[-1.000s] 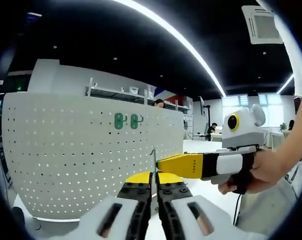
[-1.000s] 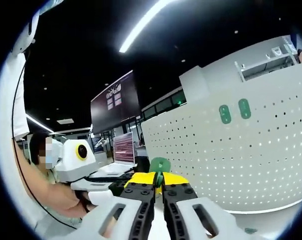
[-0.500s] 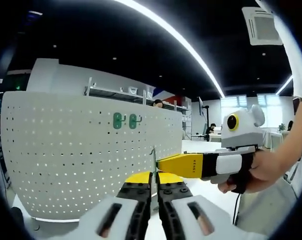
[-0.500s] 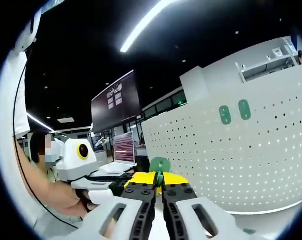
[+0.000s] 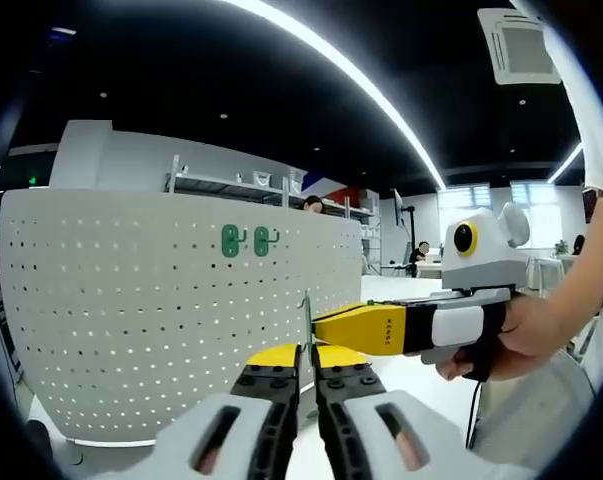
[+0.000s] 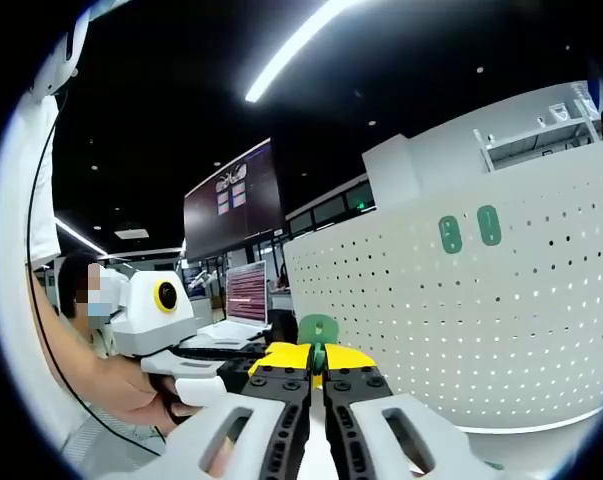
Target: Insert the hook assembly into the mounting plate slot until the hook locks in place.
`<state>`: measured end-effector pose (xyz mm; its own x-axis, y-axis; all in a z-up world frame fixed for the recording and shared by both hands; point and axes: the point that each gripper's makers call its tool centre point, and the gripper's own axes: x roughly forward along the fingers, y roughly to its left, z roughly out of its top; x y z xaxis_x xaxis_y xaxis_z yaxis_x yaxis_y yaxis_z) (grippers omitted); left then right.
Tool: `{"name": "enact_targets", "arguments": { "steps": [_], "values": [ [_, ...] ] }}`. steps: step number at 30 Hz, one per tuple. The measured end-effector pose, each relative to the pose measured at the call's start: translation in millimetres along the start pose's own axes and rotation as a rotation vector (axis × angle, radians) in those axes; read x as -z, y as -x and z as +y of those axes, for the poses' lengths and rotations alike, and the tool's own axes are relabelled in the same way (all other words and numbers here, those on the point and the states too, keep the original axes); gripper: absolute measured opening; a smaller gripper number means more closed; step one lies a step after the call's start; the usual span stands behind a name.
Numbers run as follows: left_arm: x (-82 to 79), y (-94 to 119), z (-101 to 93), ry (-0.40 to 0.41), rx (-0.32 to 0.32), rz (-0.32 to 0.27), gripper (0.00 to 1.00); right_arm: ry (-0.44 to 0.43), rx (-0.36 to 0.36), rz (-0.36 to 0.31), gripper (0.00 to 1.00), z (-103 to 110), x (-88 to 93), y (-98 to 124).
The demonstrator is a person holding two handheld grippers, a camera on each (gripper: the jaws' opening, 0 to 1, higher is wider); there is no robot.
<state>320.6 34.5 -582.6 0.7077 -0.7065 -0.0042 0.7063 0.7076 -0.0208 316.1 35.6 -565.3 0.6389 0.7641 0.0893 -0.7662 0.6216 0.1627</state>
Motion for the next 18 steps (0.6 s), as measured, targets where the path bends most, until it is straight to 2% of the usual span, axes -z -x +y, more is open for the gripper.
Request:
{"name": "enact_targets", "arguments": {
  "steps": [5,8,12,18],
  "values": [
    [8.5,-2,1.4,-0.003,-0.018,0.038,0.33,-0.001,0.003,0.003,0.0,-1,0.0,1],
    [11.4,-3,3.6,0.004,-0.03,0.046,0.44,-0.001,0.005,0.005,0.0,-2,0.3,1],
    [15.2,-5,6.7,0.007,-0.045,0.055,0.66,-0.004,0.008,0.007,0.0,-3,1.1,2],
    [22.3,-5,6.8,0.006,-0.05,0.08,0.78,-0.015,0.004,0.01,0.0,-2,1.4,2]
  ]
}}
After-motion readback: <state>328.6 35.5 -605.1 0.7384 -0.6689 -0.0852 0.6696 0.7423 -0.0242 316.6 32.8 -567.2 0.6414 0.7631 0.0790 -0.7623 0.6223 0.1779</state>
